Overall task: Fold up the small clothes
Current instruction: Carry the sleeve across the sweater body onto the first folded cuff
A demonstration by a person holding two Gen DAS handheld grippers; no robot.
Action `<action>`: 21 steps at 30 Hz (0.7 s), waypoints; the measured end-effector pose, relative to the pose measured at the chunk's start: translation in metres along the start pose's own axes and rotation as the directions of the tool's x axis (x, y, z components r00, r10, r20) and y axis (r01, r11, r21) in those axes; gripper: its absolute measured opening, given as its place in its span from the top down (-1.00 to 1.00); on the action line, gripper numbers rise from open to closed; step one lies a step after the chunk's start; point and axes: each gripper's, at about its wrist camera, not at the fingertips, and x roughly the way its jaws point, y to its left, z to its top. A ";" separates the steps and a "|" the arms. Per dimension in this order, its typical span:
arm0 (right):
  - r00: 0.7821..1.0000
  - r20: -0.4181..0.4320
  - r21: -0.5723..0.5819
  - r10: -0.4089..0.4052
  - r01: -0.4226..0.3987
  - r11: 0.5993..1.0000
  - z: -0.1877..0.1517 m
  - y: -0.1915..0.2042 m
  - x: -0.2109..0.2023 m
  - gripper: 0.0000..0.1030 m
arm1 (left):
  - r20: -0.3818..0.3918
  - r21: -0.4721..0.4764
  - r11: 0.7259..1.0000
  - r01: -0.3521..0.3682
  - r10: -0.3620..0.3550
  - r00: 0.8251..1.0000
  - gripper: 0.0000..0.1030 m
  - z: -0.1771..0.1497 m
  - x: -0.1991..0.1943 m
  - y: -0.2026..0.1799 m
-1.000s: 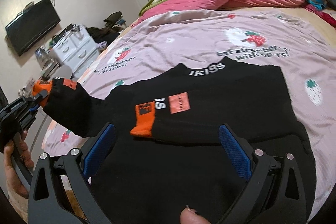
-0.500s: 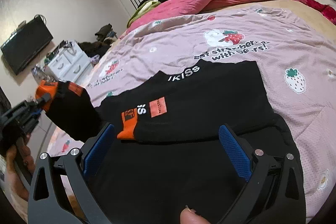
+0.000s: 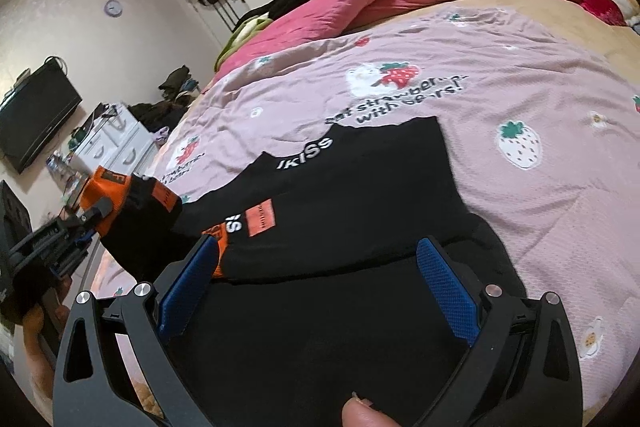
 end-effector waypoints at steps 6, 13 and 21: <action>1.000 0.008 0.027 -0.028 0.027 0.999 0.002 -0.015 -0.004 -0.91 | -0.061 0.014 1.000 0.026 -0.025 0.998 0.93 -0.014 0.022 -0.013; 0.998 0.013 0.068 -0.061 0.060 0.996 0.002 -0.032 -0.006 -0.91 | -0.126 0.052 0.997 0.054 -0.047 0.991 0.93 -0.031 0.045 -0.029; 0.996 0.000 0.098 -0.092 0.092 0.991 0.000 -0.043 -0.002 -0.91 | -0.246 0.059 0.991 0.119 -0.101 0.964 0.72 -0.054 0.077 -0.034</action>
